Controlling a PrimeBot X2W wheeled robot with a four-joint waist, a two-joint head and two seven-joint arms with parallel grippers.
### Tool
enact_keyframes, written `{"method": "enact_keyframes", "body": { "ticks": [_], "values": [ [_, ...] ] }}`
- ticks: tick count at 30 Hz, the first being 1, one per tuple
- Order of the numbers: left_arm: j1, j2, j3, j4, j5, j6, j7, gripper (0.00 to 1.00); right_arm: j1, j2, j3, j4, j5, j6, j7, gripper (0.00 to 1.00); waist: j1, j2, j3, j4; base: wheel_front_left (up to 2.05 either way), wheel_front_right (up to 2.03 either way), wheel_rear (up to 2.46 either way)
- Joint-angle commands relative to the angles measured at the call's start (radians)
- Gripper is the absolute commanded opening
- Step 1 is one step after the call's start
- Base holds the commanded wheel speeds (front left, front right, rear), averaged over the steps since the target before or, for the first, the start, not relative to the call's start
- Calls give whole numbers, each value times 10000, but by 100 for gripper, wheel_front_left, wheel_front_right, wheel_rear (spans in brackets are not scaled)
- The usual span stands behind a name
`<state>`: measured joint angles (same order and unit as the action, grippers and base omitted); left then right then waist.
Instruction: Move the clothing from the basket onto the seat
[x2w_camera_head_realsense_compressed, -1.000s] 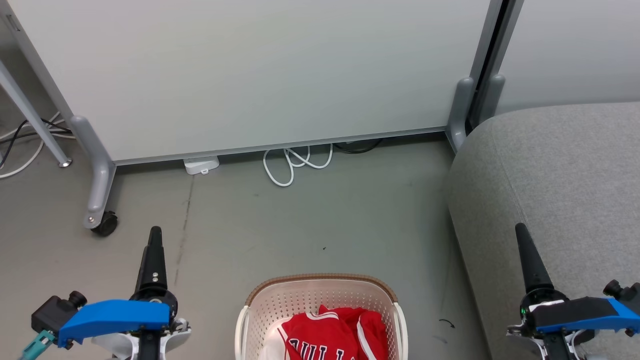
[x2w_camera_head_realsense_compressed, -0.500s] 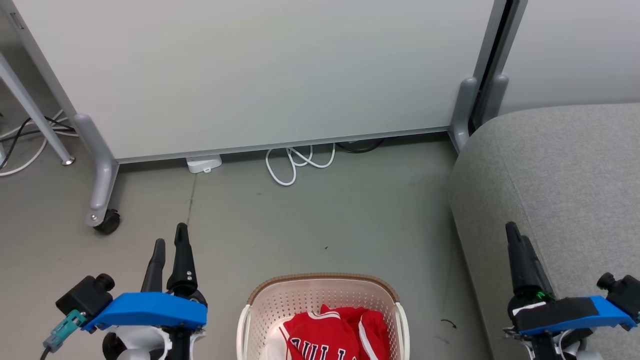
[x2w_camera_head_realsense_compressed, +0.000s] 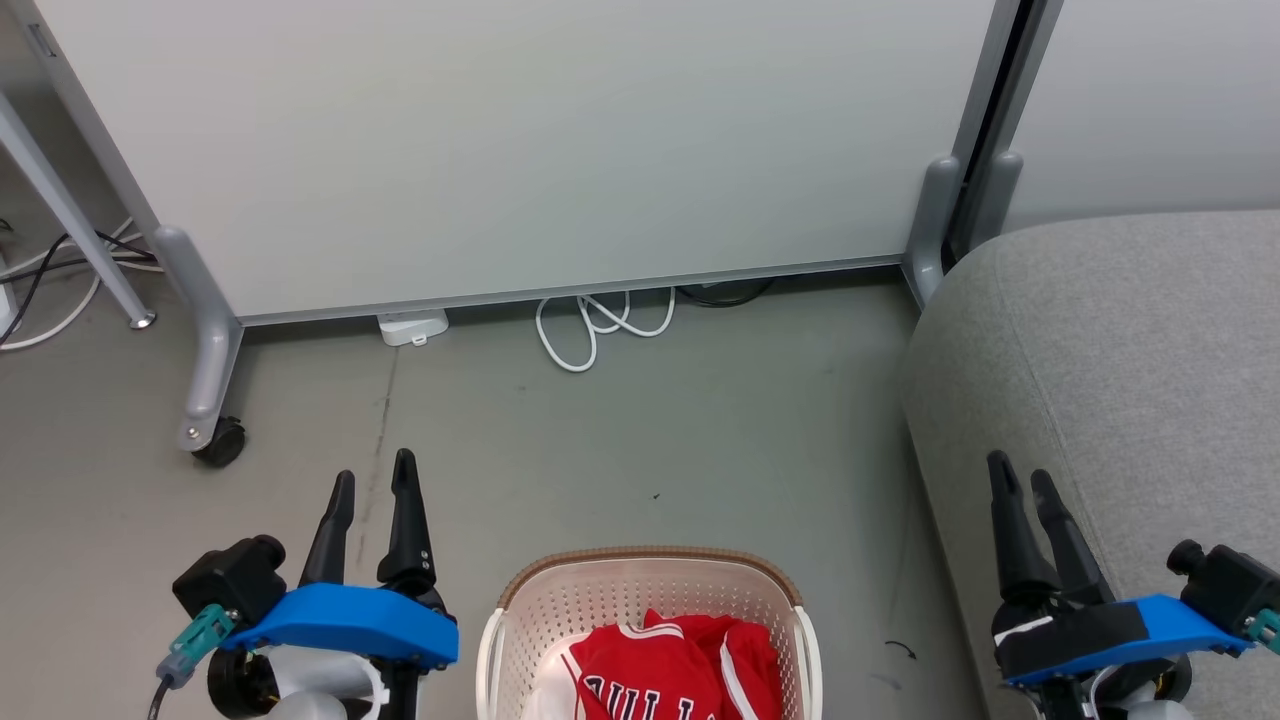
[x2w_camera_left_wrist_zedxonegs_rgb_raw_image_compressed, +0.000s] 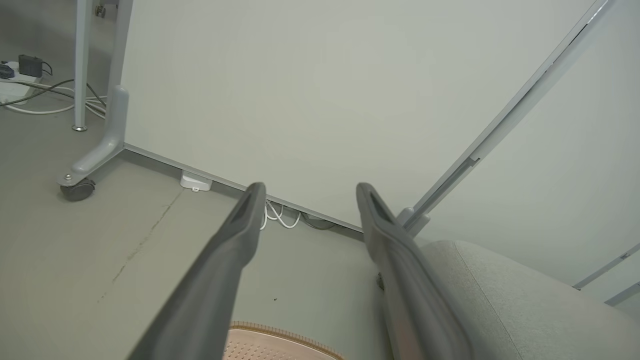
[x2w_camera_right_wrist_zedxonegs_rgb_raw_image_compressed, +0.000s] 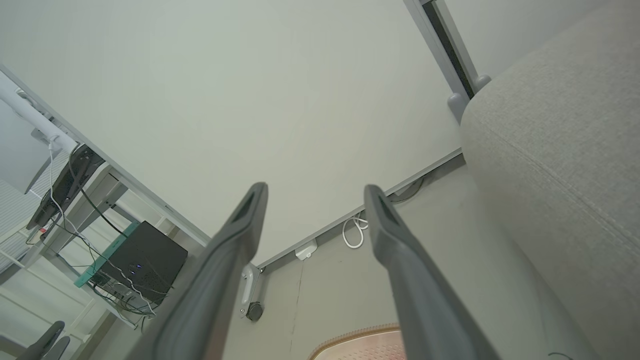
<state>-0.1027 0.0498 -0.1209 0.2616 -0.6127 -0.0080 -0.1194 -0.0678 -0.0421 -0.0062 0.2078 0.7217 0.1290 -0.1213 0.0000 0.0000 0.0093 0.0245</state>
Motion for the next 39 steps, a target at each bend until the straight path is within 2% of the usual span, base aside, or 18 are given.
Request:
{"method": "enact_keyframes", "body": {
  "ticks": [1, 17, 39],
  "values": [
    [-238, 64, -96, -77, 338, 58, -109, 100, -44, -75, 46, -48, -354, 16, -88, 100, 0, 0, -1, 7, 0, 0, 0],
    [-311, 176, -632, -23, 2122, 267, -537, 100, -70, -89, 132, 138, -2299, 19, -508, 100, 0, 0, 9, 71, 0, 0, 0],
    [-332, 182, -1102, 24, 3938, 470, -995, 100, -18, -99, 274, 226, -4198, 24, -976, 100, 0, 0, -11, 154, 0, 0, 0]
  ]
}}
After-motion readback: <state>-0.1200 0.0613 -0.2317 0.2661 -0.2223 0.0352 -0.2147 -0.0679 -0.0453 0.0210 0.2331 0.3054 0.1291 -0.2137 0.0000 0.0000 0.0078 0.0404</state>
